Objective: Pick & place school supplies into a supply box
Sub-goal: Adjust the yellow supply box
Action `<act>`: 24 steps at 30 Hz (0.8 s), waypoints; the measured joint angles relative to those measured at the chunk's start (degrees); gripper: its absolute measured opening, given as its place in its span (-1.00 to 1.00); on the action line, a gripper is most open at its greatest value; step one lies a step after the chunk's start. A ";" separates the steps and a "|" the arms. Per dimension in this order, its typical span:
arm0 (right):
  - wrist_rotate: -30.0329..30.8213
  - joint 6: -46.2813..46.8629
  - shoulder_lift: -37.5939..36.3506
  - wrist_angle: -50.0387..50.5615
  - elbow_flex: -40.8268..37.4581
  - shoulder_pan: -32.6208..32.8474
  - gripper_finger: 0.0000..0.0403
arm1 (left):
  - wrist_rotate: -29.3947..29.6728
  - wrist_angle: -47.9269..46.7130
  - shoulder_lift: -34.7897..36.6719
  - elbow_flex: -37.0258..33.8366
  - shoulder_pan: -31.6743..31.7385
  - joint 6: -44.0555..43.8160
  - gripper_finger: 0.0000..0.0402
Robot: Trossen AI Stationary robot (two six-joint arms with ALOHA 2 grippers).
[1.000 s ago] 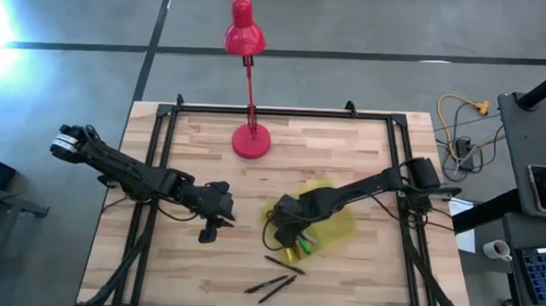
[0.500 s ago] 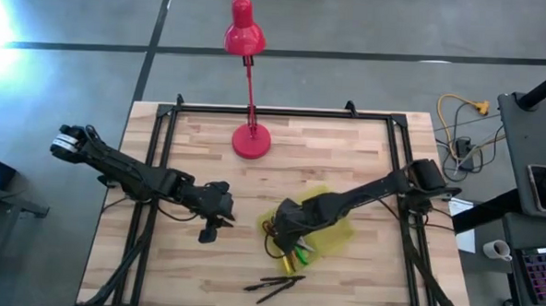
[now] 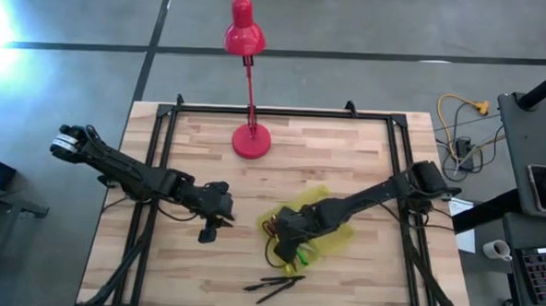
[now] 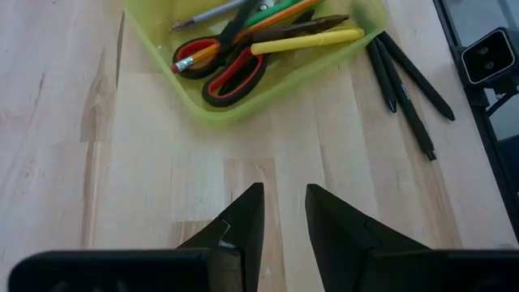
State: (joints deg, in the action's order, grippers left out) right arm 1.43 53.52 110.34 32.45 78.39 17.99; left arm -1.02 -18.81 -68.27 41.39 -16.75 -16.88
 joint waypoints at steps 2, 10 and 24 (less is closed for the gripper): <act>1.44 0.57 0.51 0.05 0.00 -1.75 -0.66 | 0.00 0.00 0.00 0.00 -0.02 0.04 -0.62; 1.76 -0.39 4.35 0.31 -0.07 -9.88 -0.66 | -0.01 0.00 0.00 -0.02 -0.02 0.20 -0.62; 9.13 -3.58 -0.55 8.69 -0.07 -14.21 -0.66 | -0.01 -0.24 0.00 -0.02 -0.07 0.24 -0.62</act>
State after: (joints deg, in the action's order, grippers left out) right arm 10.56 49.93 109.79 41.13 78.32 3.78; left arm -1.02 -19.05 -68.27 41.36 -16.82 -16.64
